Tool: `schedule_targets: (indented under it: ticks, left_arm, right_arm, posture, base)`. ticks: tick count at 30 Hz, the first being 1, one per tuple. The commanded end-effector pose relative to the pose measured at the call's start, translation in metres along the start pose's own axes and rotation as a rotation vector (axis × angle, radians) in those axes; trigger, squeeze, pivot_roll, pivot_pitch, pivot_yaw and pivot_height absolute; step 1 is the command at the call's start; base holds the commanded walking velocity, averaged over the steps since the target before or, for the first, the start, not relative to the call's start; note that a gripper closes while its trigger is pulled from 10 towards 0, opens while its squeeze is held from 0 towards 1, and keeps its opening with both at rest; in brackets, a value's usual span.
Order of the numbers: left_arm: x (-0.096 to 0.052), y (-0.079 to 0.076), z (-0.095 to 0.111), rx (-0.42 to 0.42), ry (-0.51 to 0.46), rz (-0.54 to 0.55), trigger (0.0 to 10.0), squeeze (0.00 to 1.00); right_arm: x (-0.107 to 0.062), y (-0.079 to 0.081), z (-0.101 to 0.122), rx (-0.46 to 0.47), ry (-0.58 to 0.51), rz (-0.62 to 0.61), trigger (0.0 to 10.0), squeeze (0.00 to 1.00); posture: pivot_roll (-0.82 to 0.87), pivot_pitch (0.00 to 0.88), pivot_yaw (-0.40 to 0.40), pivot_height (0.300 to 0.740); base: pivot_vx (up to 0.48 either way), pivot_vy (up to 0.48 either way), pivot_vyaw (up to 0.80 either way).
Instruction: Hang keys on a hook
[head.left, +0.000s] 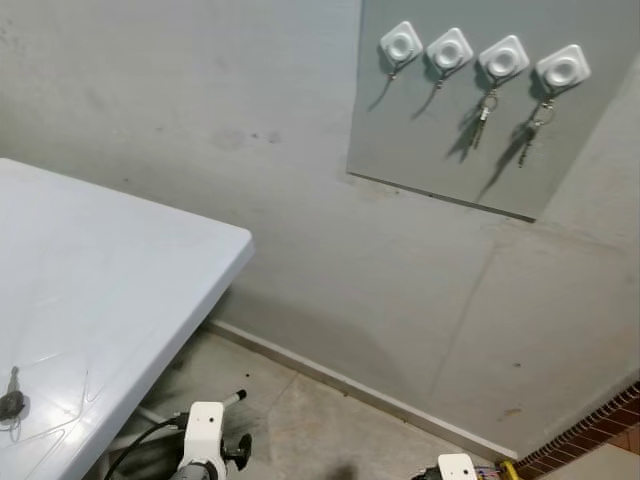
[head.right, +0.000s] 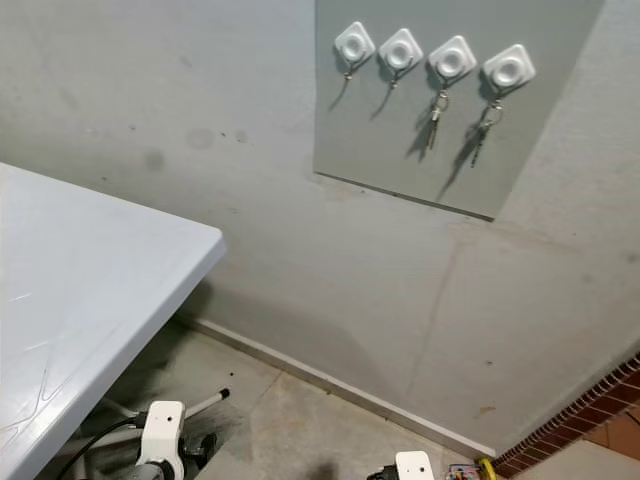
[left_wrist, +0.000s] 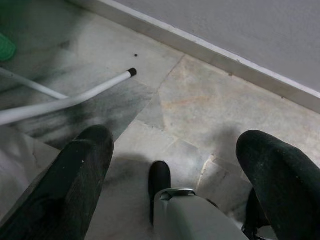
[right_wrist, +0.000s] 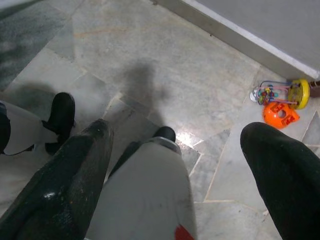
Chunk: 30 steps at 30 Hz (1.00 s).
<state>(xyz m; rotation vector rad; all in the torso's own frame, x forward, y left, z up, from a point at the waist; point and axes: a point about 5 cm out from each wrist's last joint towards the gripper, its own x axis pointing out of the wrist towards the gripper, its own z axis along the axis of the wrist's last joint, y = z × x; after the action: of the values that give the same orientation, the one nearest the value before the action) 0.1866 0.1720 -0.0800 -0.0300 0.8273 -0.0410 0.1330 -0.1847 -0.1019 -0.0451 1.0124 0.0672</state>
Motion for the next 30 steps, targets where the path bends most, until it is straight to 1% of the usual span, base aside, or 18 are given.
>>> schedule_targets:
  ticks: [1, 10, 30]
  left_arm:
    - [-0.0007, 0.004, -0.0019, 0.003, 0.013, 0.016, 10.0, 0.0]
    - [-0.0008, 0.0039, -0.0024, -0.002, 0.015, 0.017, 10.0, 0.0]
    - [-0.0011, 0.0045, -0.0031, -0.001, 0.019, 0.017, 10.0, 0.0]
  right_arm:
    - [-0.0007, -0.0023, -0.0017, -0.011, 0.008, -0.002, 10.0, 0.0]
    - [-0.0018, -0.0052, -0.0043, -0.019, 0.016, -0.005, 10.0, 0.0]
    - [-0.0025, -0.003, -0.008, -0.021, 0.025, 0.002, 10.0, 0.0]
  posture:
    - [0.03, 0.0, -0.004, 0.74]
    - [0.03, 0.0, -0.008, 0.74]
    - [0.03, 0.0, -0.006, 0.74]
  base:
    - [0.0, 0.0, 0.8]
    - [0.0, 0.0, 0.8]
    - [0.0, 0.0, 0.8]
